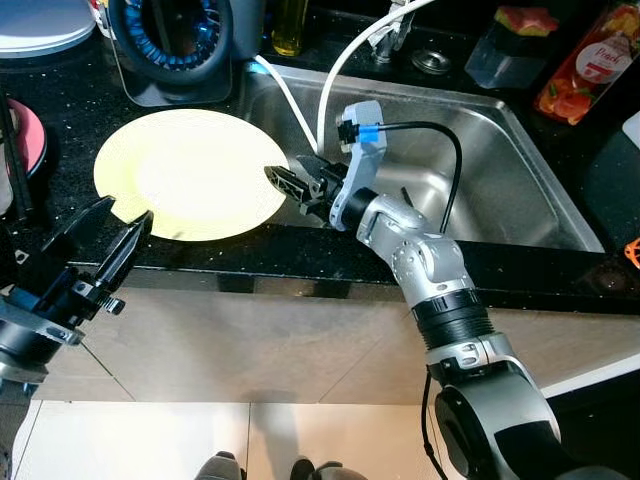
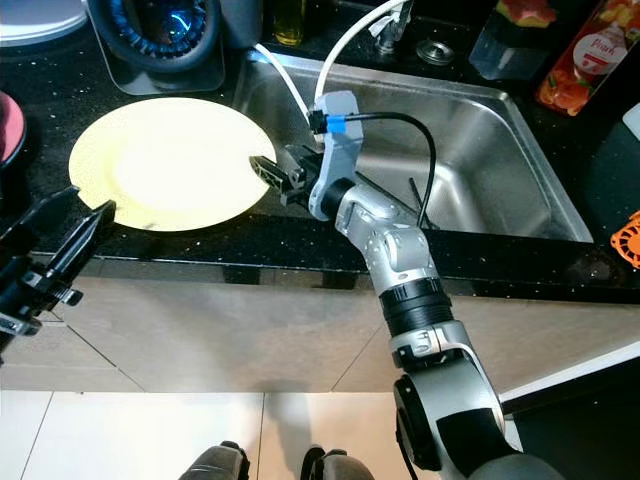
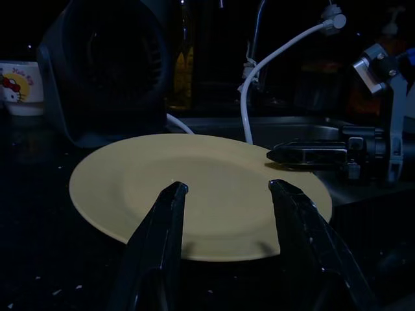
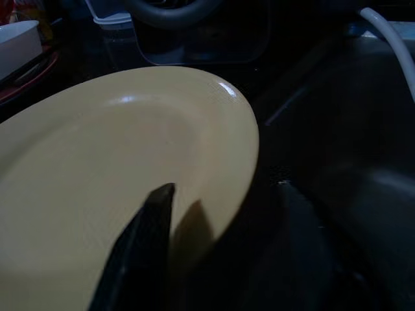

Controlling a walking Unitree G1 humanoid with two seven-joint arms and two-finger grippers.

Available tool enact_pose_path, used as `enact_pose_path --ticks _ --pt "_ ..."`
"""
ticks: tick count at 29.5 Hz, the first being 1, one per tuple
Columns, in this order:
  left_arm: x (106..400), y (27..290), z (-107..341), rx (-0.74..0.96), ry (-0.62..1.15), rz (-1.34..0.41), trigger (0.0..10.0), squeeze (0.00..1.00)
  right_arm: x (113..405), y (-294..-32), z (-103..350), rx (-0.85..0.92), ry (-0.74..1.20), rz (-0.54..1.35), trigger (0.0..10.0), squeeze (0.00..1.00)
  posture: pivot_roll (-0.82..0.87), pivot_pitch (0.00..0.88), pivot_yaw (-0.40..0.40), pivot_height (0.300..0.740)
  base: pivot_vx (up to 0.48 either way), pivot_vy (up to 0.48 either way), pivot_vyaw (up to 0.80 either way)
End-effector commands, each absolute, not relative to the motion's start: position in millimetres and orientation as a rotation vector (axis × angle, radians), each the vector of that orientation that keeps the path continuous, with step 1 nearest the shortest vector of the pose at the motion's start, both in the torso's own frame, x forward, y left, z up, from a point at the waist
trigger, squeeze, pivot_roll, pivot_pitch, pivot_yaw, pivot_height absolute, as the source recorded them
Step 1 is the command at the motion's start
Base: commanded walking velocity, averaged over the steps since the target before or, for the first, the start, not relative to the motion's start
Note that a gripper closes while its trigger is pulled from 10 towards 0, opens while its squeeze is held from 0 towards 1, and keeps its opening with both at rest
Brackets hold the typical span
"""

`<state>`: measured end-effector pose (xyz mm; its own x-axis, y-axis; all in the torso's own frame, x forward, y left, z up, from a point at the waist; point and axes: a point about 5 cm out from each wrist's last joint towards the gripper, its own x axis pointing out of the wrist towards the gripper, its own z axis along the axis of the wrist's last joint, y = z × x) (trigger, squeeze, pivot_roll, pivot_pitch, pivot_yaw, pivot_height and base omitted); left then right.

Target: Kitchen organization

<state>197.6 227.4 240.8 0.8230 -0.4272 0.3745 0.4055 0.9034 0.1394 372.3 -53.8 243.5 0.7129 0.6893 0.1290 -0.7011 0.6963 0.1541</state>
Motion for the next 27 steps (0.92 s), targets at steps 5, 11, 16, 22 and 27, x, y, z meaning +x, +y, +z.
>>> enact_pose_path --ticks 5,11,16,22,27 --pt "196.8 228.2 236.4 0.071 -0.392 -0.430 10.0 0.00 375.7 -58.4 234.7 0.196 -0.016 0.751 3.1 0.00 0.26 0.140 -0.166 0.740 0.000 0.000 0.00" --pt "191.9 227.2 235.8 0.120 -0.320 -0.449 10.0 0.00 378.4 -60.5 234.9 0.187 -0.022 0.731 10.0 0.00 0.27 0.133 -0.165 0.740 0.000 0.000 0.00" --pt "170.8 229.4 244.8 0.181 -0.218 -0.573 10.0 0.00 381.5 -64.4 235.5 0.186 -0.026 0.714 10.0 0.00 0.28 0.129 -0.168 0.740 0.000 0.000 0.00" --pt "153.0 235.9 247.9 0.241 -0.104 -0.658 10.0 0.00 381.9 -65.1 242.7 0.226 -0.068 0.728 10.0 0.00 0.29 0.125 -0.168 0.740 0.000 0.000 0.00" --pt "148.8 251.5 261.0 0.296 -0.097 -0.592 10.0 0.00 381.4 -67.6 250.2 0.271 -0.112 0.747 10.0 0.00 0.29 0.127 -0.169 0.740 0.000 0.000 0.00"
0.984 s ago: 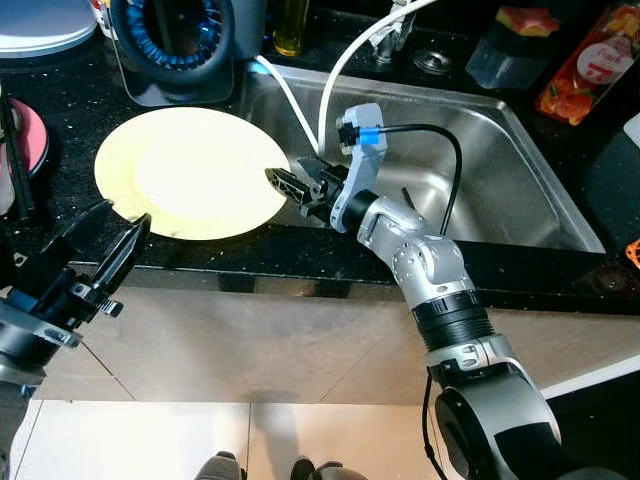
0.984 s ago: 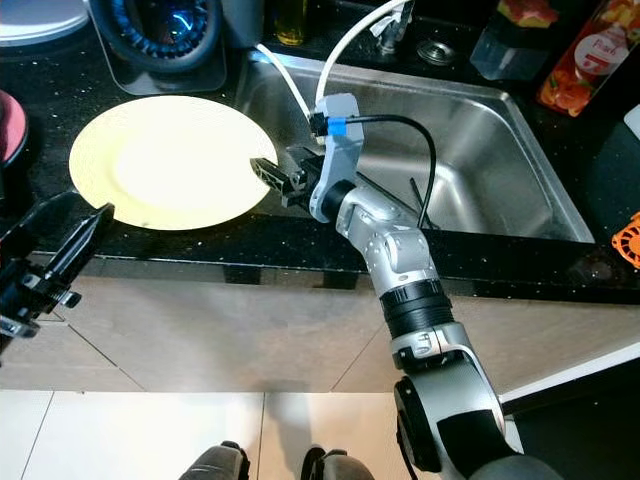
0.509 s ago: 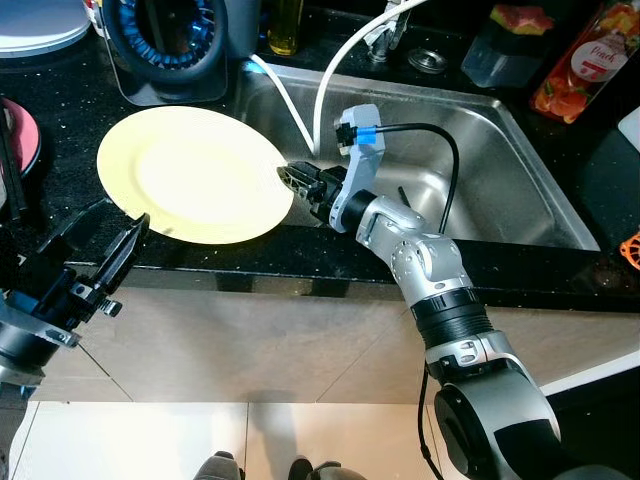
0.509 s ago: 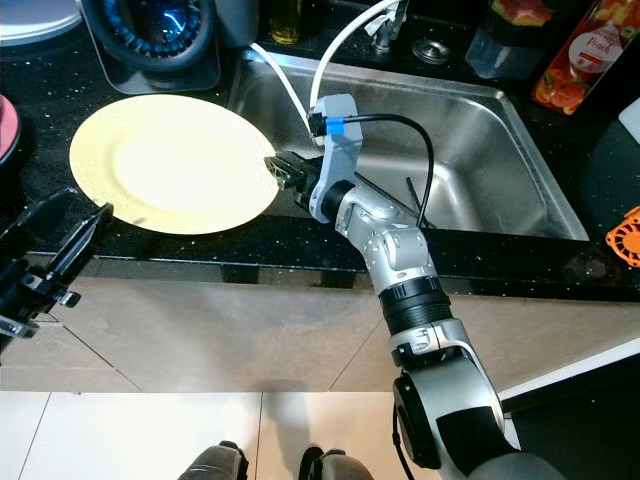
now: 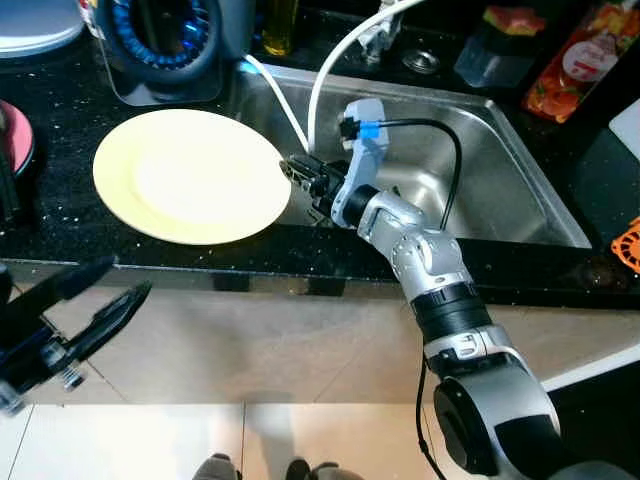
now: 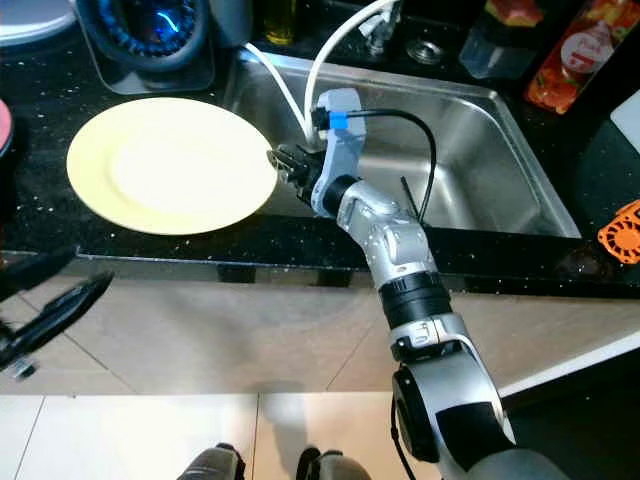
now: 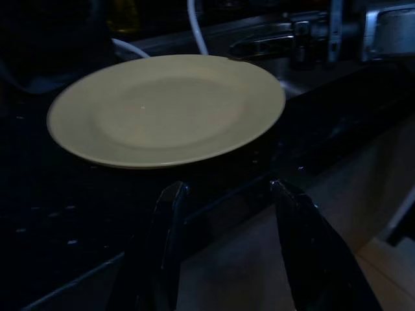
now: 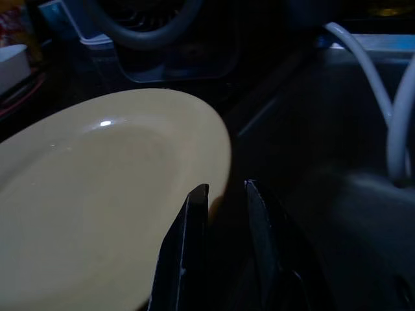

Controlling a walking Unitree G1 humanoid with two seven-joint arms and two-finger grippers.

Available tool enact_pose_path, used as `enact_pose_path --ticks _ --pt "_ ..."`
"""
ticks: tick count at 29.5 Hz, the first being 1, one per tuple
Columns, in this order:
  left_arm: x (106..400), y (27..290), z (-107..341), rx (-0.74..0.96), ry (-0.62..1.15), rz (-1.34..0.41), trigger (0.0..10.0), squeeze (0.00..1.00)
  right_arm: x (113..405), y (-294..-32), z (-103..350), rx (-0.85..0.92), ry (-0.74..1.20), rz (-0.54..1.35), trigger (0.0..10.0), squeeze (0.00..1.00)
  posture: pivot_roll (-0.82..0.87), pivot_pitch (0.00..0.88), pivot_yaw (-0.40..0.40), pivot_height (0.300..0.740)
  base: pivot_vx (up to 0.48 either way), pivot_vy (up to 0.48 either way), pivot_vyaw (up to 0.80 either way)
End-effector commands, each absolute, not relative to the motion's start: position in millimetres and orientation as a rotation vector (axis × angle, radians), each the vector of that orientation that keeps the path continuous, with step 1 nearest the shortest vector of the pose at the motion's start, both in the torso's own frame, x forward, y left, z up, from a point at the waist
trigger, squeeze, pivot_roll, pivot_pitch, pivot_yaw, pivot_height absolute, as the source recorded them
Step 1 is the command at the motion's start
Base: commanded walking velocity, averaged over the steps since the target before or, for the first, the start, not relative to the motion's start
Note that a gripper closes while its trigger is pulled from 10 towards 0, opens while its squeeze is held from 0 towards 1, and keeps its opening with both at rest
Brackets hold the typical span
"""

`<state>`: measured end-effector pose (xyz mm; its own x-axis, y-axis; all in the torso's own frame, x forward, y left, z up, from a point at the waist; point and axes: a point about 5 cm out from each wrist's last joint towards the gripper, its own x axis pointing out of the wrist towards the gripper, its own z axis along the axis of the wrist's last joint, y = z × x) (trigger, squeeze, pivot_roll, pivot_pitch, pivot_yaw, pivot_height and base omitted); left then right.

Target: Kitchen organization

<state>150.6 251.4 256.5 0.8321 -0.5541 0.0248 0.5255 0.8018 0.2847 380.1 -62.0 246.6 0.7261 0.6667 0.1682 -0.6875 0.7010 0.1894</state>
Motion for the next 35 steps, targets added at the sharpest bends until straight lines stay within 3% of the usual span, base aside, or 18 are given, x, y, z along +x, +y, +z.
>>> enact_pose_path --ticks 1,12,13,14,15,16,22,23,24,25,35 --pt "148.0 254.5 264.0 0.316 -0.097 -0.573 10.0 0.00 381.9 -69.0 249.8 0.272 -0.111 0.743 10.0 0.00 0.29 0.127 -0.169 0.740 0.000 0.000 0.00" --pt "145.0 259.2 270.4 0.340 -0.077 -0.551 10.0 0.00 385.3 -74.9 241.7 0.364 0.002 0.734 10.0 0.00 0.29 0.134 -0.170 0.740 0.000 0.000 0.00" --pt "144.6 259.7 270.9 0.338 -0.072 -0.551 10.0 0.00 384.7 -75.4 244.0 0.390 0.001 0.753 10.0 0.06 0.28 0.137 -0.171 0.740 0.000 0.000 0.00" --pt "144.6 259.7 270.9 0.338 -0.072 -0.551 10.0 0.00 384.7 -75.4 244.0 0.390 0.001 0.753 10.0 0.06 0.28 0.137 -0.171 0.740 0.000 0.000 0.00" --pt "144.4 260.5 271.3 0.334 -0.071 -0.549 10.0 0.00 384.0 -75.8 245.3 0.411 0.001 0.767 10.0 0.58 0.28 0.137 -0.171 0.740 0.000 0.000 0.00" --pt "144.2 261.7 271.8 0.331 -0.072 -0.546 10.0 0.00 382.5 -75.7 247.1 0.430 -0.002 0.792 10.0 1.00 0.28 0.137 -0.171 0.740 0.000 0.000 0.00" --pt "144.7 261.7 273.0 0.334 -0.071 -0.545 10.0 0.00 381.2 -74.8 250.2 0.433 -0.010 0.804 10.0 1.00 0.28 0.137 -0.171 0.740 0.000 0.000 0.00" --pt "145.0 261.2 273.4 0.333 -0.072 -0.548 10.0 0.00 381.1 -74.3 251.8 0.457 -0.012 0.803 10.0 0.84 0.28 0.137 -0.171 0.740 0.000 0.000 0.00" --pt "145.0 261.2 273.4 0.333 -0.072 -0.548 10.0 0.00 381.1 -74.3 251.8 0.457 -0.012 0.803 10.0 0.84 0.28 0.137 -0.171 0.740 0.000 0.000 0.00" --pt "145.4 260.7 273.5 0.331 -0.072 -0.551 10.0 0.00 381.4 -74.5 253.8 0.484 -0.011 0.802 10.0 0.00 0.28 0.135 -0.169 0.740 0.000 0.000 0.00" --pt "146.8 257.4 272.4 0.324 -0.072 -0.575 10.0 0.00 375.3 -64.9 247.9 0.536 0.140 0.882 10.0 0.00 0.28 0.134 -0.168 0.740 0.000 0.000 0.00"
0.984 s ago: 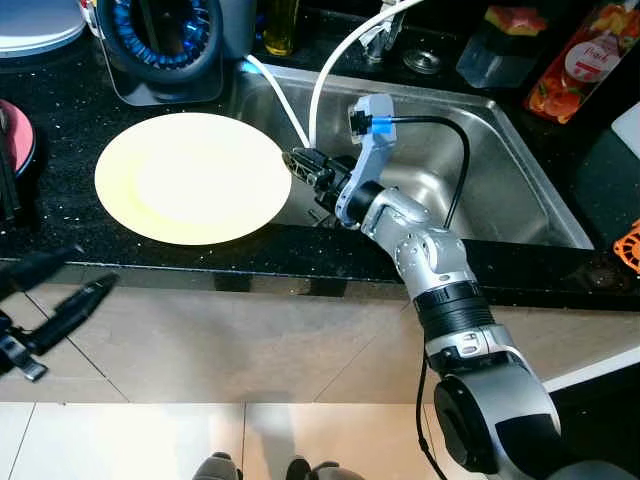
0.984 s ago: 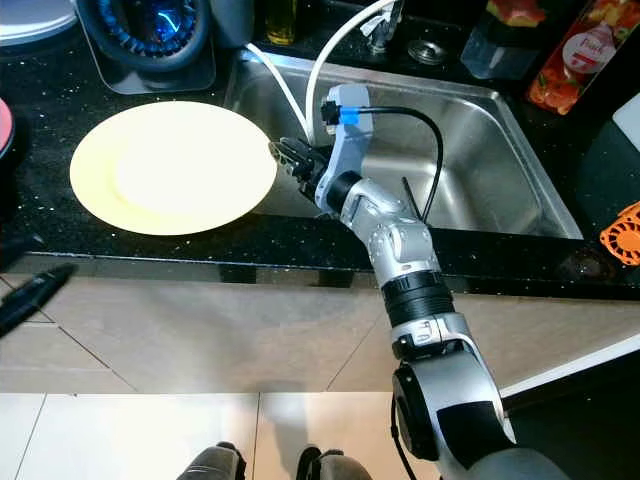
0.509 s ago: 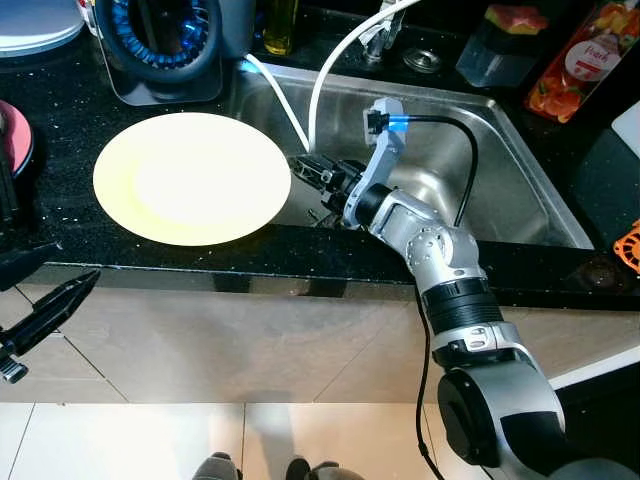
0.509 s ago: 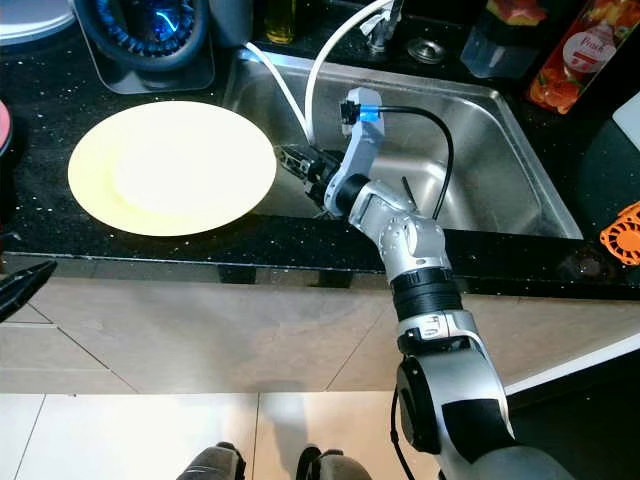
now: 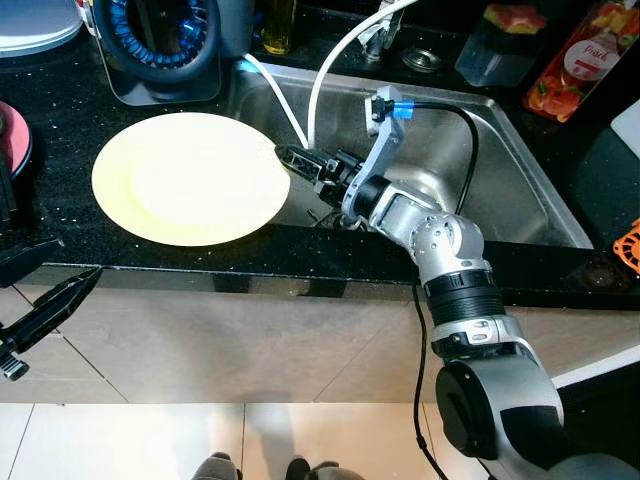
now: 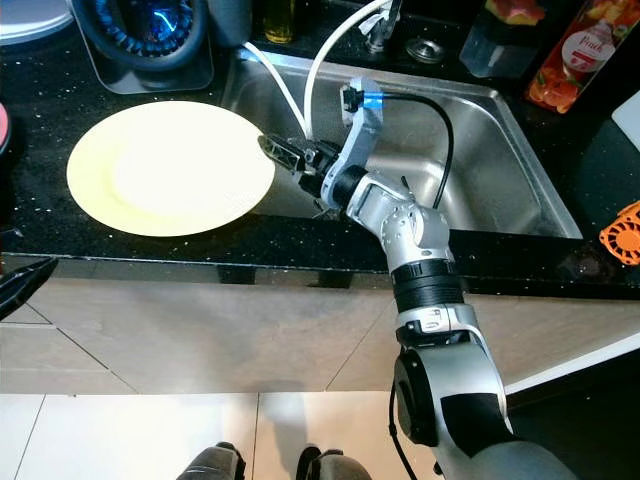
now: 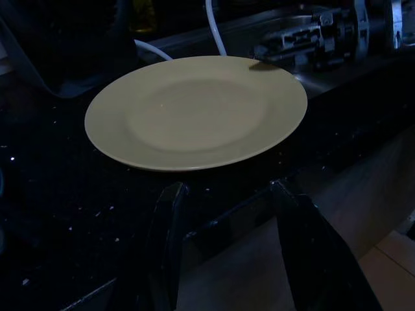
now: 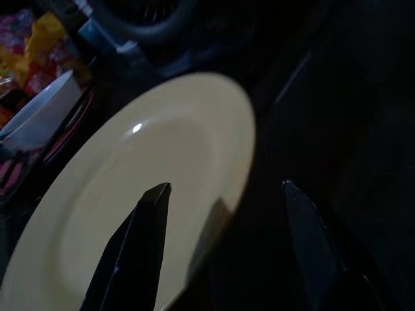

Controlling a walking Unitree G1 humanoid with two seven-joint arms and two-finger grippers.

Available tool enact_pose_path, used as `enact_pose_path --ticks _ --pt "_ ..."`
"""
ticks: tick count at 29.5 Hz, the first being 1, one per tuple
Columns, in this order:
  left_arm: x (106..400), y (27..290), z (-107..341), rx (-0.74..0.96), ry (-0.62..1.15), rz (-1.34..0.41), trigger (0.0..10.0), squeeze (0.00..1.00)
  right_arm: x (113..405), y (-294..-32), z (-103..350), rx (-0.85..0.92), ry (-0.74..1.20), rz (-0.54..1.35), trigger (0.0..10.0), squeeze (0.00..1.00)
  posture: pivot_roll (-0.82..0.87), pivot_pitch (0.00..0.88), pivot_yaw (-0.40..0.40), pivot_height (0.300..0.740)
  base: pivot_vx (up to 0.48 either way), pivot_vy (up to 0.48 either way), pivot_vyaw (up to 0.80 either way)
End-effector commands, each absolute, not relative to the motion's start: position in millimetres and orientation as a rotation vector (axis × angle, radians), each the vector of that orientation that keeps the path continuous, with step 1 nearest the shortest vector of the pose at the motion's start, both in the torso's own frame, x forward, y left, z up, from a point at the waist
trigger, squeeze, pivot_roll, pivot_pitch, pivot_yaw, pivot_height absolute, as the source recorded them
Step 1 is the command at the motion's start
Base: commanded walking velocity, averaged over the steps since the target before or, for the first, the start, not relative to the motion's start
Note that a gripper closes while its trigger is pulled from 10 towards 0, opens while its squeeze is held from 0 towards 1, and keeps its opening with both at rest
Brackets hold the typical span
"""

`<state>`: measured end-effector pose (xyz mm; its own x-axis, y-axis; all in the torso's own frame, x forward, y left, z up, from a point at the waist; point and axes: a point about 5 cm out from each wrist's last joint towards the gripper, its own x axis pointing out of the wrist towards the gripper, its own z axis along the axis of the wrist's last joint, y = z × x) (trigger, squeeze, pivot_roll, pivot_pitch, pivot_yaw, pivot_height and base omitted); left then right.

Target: Kitchen organization

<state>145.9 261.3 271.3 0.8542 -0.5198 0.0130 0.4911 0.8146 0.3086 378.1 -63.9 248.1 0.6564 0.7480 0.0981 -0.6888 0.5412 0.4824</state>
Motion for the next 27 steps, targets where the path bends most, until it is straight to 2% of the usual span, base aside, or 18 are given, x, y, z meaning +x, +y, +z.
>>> enact_pose_path --ticks 1,10,11,13,14,15,16,27 --pt "146.9 257.0 272.4 0.323 -0.072 -0.577 10.0 0.00 373.4 -62.6 247.2 0.546 0.155 0.902 10.0 0.00 0.28 0.134 -0.168 0.740 0.000 0.000 0.00" --pt "147.7 255.9 272.3 0.319 -0.073 -0.587 10.0 0.00 370.7 -60.0 248.5 0.572 0.165 0.924 10.0 0.00 0.27 0.132 -0.166 0.740 0.000 0.000 0.00" --pt "148.1 255.8 272.3 0.319 -0.073 -0.588 10.0 0.00 370.6 -60.3 248.6 0.575 0.170 0.923 8.2 0.00 0.27 0.132 -0.166 0.740 0.000 0.000 0.00" --pt "148.3 255.6 272.3 0.318 -0.073 -0.590 10.0 0.00 370.4 -60.4 248.4 0.578 0.176 0.925 8.2 0.00 0.27 0.132 -0.166 0.740 0.000 0.000 0.00" --pt "148.7 255.4 272.2 0.318 -0.073 -0.592 10.0 0.00 370.0 -60.3 247.6 0.579 0.182 0.926 2.6 0.00 0.27 0.130 -0.166 0.740 0.000 0.000 0.00" --pt "148.7 255.4 272.2 0.318 -0.073 -0.592 10.0 0.00 370.0 -60.3 247.6 0.579 0.182 0.926 2.6 0.00 0.27 0.130 -0.166 0.740 0.000 0.000 0.00" --pt "148.9 255.1 272.2 0.318 -0.075 -0.595 10.0 0.00 369.2 -59.8 246.4 0.580 0.192 0.930 0.0 0.00 0.27 0.130 -0.166 0.740 0.000 0.000 0.00" --pt "149.9 253.8 271.6 0.319 -0.077 -0.603 10.0 0.00 368.1 -61.0 241.3 0.585 0.220 0.914 0.0 0.00 0.27 0.120 -0.169 0.740 0.000 0.000 0.00"
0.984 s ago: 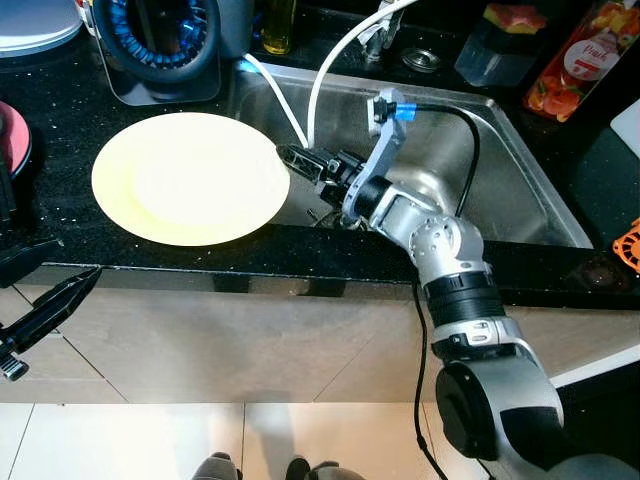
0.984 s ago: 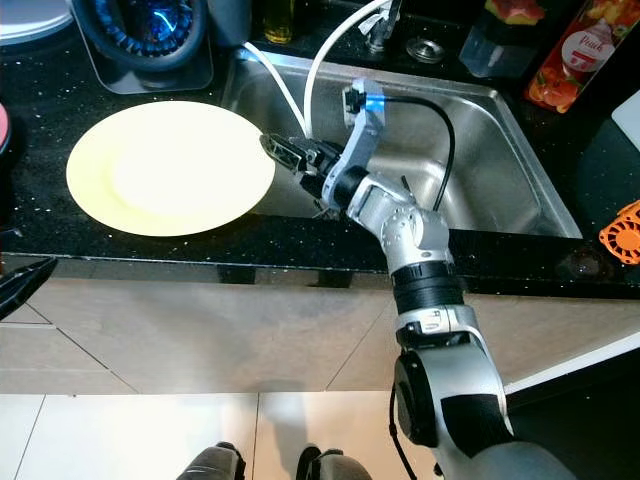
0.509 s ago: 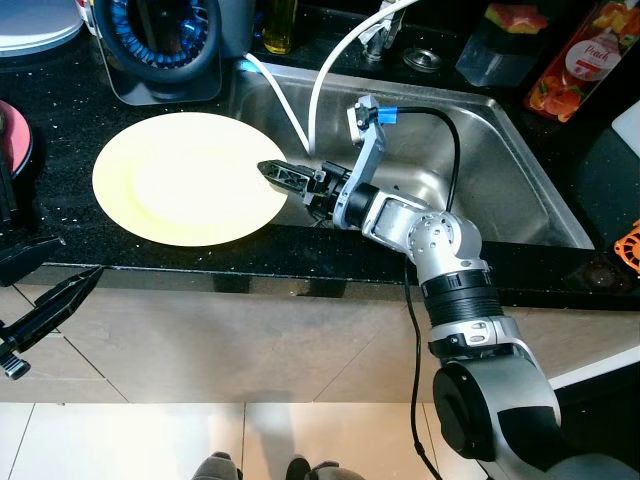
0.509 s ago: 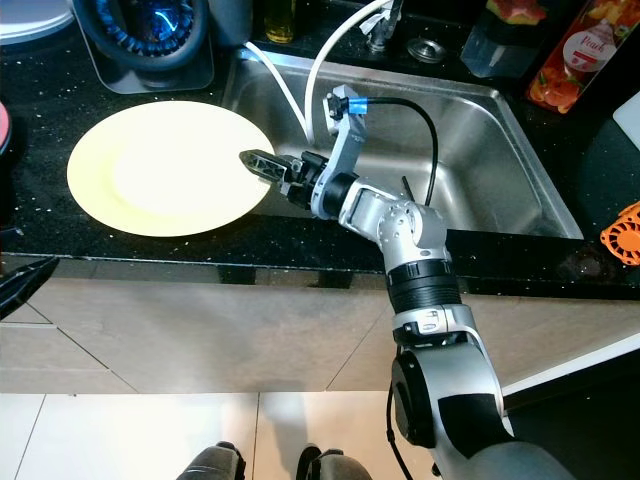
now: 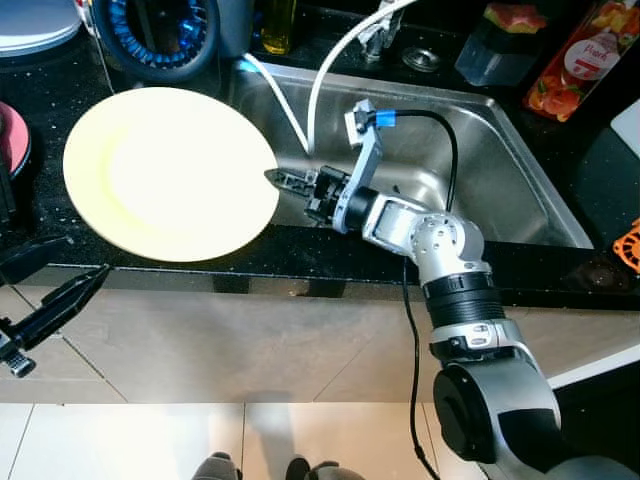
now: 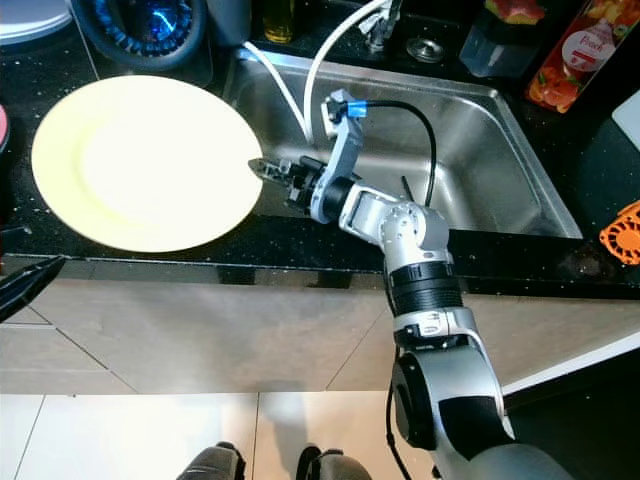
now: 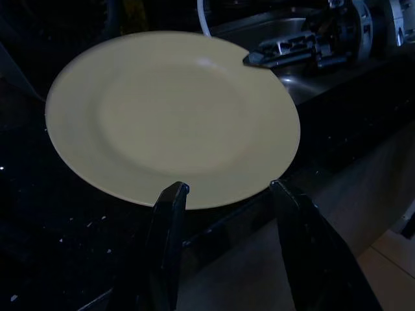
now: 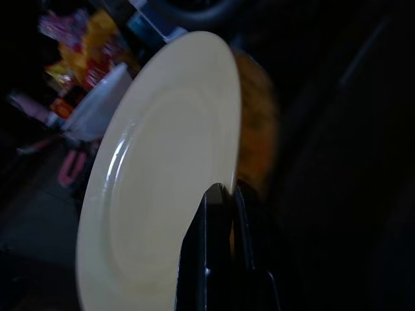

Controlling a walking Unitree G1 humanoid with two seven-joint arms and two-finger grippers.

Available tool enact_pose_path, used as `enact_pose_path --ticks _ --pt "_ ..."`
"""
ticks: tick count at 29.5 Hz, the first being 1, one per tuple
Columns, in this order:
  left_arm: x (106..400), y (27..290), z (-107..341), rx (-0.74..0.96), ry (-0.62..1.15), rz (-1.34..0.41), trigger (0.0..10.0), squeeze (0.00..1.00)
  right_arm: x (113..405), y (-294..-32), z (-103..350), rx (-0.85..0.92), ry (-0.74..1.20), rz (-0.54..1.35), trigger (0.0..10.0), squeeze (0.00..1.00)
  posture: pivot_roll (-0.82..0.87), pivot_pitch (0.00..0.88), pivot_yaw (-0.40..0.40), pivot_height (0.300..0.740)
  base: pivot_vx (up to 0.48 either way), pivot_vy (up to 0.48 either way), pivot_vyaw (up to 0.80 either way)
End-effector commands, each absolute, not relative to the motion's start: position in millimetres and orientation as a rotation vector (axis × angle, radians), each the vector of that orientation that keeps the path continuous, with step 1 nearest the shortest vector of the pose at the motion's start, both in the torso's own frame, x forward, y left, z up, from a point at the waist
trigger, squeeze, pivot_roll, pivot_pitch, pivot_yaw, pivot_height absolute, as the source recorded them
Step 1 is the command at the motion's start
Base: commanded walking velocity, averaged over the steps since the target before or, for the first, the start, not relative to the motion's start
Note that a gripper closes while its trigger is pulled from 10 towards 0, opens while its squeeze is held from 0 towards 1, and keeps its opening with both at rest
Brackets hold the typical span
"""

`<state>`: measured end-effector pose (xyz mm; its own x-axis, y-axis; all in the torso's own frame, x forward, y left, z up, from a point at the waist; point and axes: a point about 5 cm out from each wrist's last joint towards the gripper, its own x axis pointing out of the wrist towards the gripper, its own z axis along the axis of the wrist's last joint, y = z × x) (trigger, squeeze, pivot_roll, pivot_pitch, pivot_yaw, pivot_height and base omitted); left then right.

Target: Kitchen organization

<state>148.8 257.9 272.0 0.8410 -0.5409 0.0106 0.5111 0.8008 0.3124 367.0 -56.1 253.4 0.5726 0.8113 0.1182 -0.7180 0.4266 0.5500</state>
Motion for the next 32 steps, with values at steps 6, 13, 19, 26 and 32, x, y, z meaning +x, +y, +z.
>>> enact_pose_path --ticks 6,13,19,26,32 --pt "151.1 254.2 271.4 0.322 -0.077 -0.608 10.0 0.00 373.0 -65.8 258.8 0.727 0.079 0.897 0.0 0.00 0.28 0.117 -0.169 0.740 0.000 0.000 0.00" --pt "151.7 253.9 271.1 0.320 -0.077 -0.612 10.0 0.00 378.1 -79.7 272.9 0.855 -0.036 0.839 0.0 0.00 0.27 0.124 -0.168 0.740 0.000 0.000 0.00" --pt "151.0 254.3 272.3 0.321 -0.082 -0.612 10.0 0.00 378.0 -89.4 283.1 0.931 -0.125 0.829 0.0 0.00 0.27 0.129 -0.166 0.740 0.000 0.000 0.00" --pt "151.4 255.2 274.0 0.322 -0.094 -0.606 10.0 0.00 371.9 -101.4 290.2 0.938 -0.224 0.883 0.0 0.00 0.27 0.131 -0.164 0.740 0.000 0.000 0.00" --pt "151.9 254.5 280.5 0.336 -0.135 -0.606 10.0 0.00 364.8 -123.6 292.2 0.910 -0.309 0.905 0.0 0.00 0.27 0.133 -0.160 0.740 0.000 0.000 0.00"
